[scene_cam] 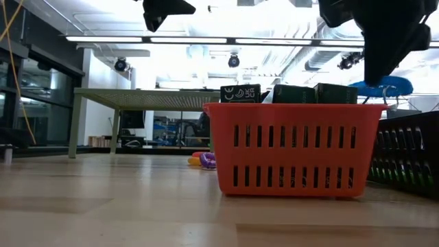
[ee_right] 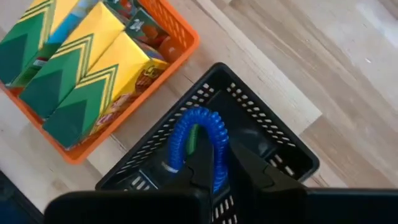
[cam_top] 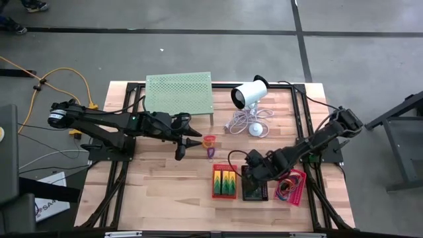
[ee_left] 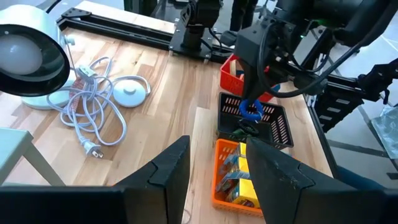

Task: Pick & Place Office Desk Supplies
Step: Put the blue wrist coil into the black basket

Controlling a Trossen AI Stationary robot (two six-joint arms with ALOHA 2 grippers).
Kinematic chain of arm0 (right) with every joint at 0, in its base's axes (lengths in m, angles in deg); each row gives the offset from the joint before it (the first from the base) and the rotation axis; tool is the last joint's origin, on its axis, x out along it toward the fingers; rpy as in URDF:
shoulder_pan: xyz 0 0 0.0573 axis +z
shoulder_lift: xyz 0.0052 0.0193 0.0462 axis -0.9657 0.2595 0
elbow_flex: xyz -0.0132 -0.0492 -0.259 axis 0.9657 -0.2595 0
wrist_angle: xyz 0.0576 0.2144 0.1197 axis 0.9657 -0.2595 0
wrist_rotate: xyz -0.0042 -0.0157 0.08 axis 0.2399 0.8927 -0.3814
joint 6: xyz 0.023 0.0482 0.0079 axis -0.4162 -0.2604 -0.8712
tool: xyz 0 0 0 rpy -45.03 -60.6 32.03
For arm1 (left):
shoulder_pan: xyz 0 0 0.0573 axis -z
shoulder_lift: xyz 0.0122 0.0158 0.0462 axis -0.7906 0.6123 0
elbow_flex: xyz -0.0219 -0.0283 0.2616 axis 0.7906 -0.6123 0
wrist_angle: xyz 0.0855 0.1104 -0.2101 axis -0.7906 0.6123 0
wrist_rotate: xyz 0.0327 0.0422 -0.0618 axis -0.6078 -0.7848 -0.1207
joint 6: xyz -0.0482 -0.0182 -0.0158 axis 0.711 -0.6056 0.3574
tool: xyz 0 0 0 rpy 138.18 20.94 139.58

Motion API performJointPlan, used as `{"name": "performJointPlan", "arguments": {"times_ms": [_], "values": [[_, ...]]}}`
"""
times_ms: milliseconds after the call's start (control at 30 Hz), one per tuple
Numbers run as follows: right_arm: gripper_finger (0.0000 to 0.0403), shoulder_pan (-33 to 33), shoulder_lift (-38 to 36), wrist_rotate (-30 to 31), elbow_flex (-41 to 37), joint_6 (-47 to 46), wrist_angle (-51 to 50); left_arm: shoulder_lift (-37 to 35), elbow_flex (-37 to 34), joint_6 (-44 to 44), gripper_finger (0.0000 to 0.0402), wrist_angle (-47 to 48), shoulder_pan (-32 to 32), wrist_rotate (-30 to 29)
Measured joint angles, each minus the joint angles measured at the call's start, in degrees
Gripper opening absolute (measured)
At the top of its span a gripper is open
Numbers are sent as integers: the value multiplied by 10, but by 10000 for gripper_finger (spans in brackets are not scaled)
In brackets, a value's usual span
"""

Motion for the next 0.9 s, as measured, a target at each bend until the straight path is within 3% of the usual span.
{"name": "performJointPlan", "arguments": {"times_ms": [900], "values": [[27, 11, 70, -57, 0, -74, 40, 0, 0, 0, 152, -3, 0, 0]]}}
